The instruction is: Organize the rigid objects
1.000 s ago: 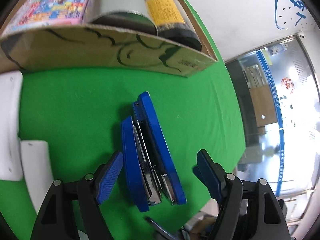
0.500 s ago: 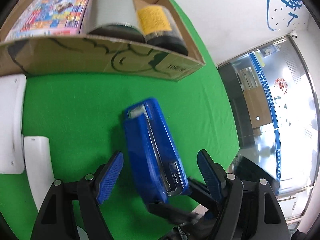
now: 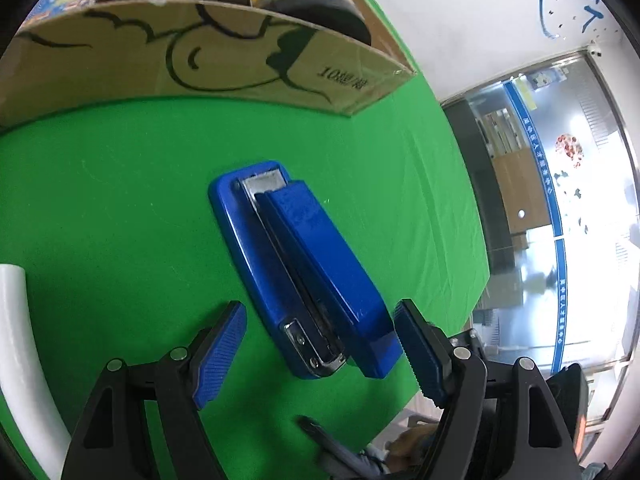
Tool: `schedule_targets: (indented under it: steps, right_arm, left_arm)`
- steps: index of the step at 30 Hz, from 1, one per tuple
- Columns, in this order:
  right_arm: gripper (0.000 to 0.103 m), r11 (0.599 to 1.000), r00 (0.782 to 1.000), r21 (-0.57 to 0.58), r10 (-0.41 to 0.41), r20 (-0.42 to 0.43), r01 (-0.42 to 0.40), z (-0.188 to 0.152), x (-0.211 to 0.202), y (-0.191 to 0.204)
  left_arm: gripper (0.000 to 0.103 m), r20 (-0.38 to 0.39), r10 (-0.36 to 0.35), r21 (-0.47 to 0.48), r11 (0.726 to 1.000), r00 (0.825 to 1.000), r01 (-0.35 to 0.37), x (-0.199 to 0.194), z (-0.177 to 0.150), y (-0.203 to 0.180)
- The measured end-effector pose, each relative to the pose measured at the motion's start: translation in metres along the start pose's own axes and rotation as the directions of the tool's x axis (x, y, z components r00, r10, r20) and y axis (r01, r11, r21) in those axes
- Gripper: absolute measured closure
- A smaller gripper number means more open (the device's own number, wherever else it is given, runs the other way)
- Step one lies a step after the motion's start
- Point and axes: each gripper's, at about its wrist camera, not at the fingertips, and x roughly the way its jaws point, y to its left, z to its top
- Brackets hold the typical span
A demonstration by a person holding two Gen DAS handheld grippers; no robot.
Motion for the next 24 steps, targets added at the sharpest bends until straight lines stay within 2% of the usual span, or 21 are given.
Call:
schedule_targets:
  steps: [1, 3, 7, 10, 14, 16, 17, 21, 24]
  right_arm:
    - [0.021, 1.0, 1.0, -0.005, -0.016, -0.003, 0.016, 0.0, 0.004, 0.002]
    - [0.047, 0.998, 0.998, 0.004, -0.055, -0.037, 0.055, 0.0, 0.016, 0.001]
    - [0.049, 0.998, 0.997, 0.024, -0.063, -0.049, 0.064, 0.001, 0.023, -0.002]
    - [0.05, 0.993, 0.997, 0.113, -0.025, -0.067, 0.032, 0.004, 0.023, -0.011]
    - [0.05, 0.957, 0.99, 0.279, 0.109, -0.087, -0.081, 0.009, 0.026, -0.028]
    - [0.05, 0.933, 0.981, 0.335, 0.172, -0.093, -0.132, 0.011, 0.029, -0.03]
    - [0.05, 0.923, 0.978, 0.356, 0.187, -0.094, -0.142, 0.012, 0.03, -0.032]
    - [0.051, 0.921, 0.977, 0.361, 0.19, -0.099, -0.143, 0.013, 0.03, -0.033]
    - [0.051, 0.922, 0.975, 0.356, 0.197, -0.098, -0.151, 0.015, 0.025, -0.019]
  left_arm:
    - [0.029, 0.0, -0.003, -0.003, 1.0, 1.0, 0.003, 0.001, 0.0, 0.0]
    - [0.029, 0.003, -0.012, -0.015, 1.0, 1.0, 0.013, 0.0, -0.002, 0.002]
    - [0.026, 0.006, -0.029, -0.021, 0.999, 1.0, 0.03, 0.002, -0.008, 0.003]
    - [0.025, 0.02, -0.053, -0.032, 0.998, 0.998, 0.053, 0.003, -0.015, 0.004]
    - [0.028, 0.033, -0.064, -0.03, 0.997, 0.997, 0.065, 0.003, -0.023, 0.004]
    - [0.035, 0.042, -0.04, -0.014, 0.999, 0.998, 0.04, 0.003, -0.025, 0.002]
    - [0.036, 0.049, -0.031, -0.008, 0.999, 0.998, 0.031, 0.001, -0.026, 0.002]
    - [0.037, 0.072, -0.022, 0.008, 1.0, 0.997, 0.021, -0.007, -0.032, 0.004]
    - [0.038, 0.093, -0.015, 0.02, 1.0, 0.996, 0.013, -0.016, -0.035, 0.007]
